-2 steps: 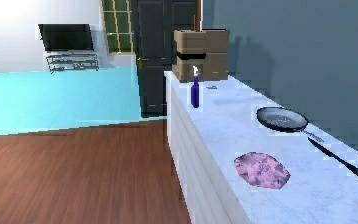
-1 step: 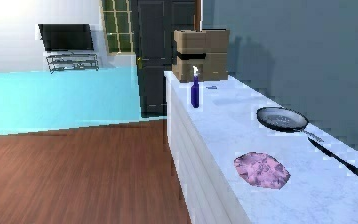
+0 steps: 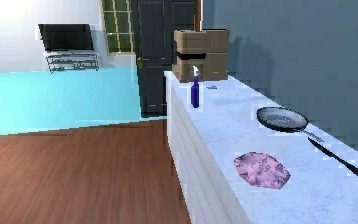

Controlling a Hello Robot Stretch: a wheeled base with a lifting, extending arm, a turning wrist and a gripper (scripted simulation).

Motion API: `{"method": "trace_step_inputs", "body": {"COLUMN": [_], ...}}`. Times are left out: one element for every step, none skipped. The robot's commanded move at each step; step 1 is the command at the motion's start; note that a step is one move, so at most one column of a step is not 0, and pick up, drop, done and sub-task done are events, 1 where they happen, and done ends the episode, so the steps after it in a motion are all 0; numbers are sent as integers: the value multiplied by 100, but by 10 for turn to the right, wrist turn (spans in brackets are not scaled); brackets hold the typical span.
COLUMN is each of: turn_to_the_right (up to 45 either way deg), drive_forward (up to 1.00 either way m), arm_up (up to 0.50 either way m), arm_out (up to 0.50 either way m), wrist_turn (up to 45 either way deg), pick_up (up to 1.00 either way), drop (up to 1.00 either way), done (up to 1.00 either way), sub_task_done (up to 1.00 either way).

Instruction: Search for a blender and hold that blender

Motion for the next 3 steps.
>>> {"method": "trace_step_inputs", "body": {"turn_to_the_right": [0, 0, 0], "drive_forward": [0, 0, 0], "arm_up": [0, 0, 0], "arm_out": [0, 0, 0], "wrist_turn": [180, 0, 0], "pick_up": [0, 100, 0], "drop": [0, 0, 0], "done": [0, 0, 100], "sub_task_done": [0, 0, 0]}}
